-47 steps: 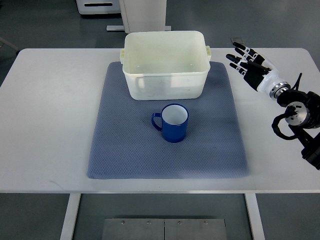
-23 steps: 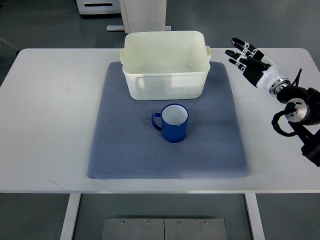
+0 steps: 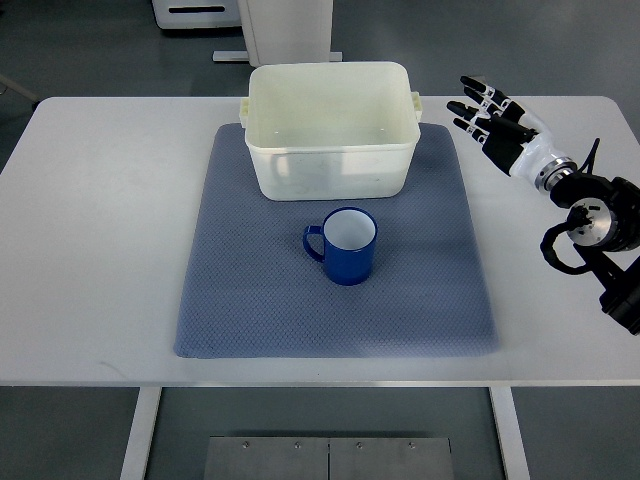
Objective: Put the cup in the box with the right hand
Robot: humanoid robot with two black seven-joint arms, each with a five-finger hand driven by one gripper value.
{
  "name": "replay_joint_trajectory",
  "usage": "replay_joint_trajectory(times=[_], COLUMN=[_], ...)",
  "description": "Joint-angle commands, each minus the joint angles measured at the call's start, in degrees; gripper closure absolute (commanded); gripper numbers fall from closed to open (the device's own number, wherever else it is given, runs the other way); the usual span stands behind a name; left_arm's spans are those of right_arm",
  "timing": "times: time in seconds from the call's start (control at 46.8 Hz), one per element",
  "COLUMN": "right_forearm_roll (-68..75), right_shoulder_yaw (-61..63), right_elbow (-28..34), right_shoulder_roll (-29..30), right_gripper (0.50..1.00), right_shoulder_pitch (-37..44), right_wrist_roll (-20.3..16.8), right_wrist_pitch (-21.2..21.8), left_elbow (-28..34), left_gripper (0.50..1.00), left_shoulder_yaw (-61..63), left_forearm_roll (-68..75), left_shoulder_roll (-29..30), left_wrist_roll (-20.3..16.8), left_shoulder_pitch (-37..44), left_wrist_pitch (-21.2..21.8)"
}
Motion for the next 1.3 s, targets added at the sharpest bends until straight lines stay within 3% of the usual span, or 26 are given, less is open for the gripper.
replay_joint_trajectory(times=[0.0,0.662,0.897,1.282], right_forearm_roll=[0.0,0.0,0.0,-3.9], right_shoulder_yaw=[-0.1,0.2,0.5,-1.6], right_elbow=[0.0,0.5,1.2,15.5], right_shoulder_roll=[0.0,-0.6,-1.6,-9.6], right_gripper=[0.500,0.500,0.500,0.500], right_shoulder_pitch=[0.0,0.3,2.1,5.4], right_wrist_roll=[0.0,0.0,1.8,1.7], right_wrist_pitch=[0.0,1.8,1.8,1.9], left_elbow=[0.0,0.0,0.0,0.0], left_gripper=[0.500,0.500,0.500,0.500], left_shoulder_yaw=[0.0,0.0,0.0,0.0], left_forearm_roll=[0.0,0.0,0.0,0.0], left_shoulder_roll=[0.0,0.0,0.0,0.0], left_wrist_roll=[0.0,0.0,0.0,0.0], left_shoulder_pitch=[0.0,0.0,0.0,0.0], left_wrist_pitch=[0.0,0.0,0.0,0.0])
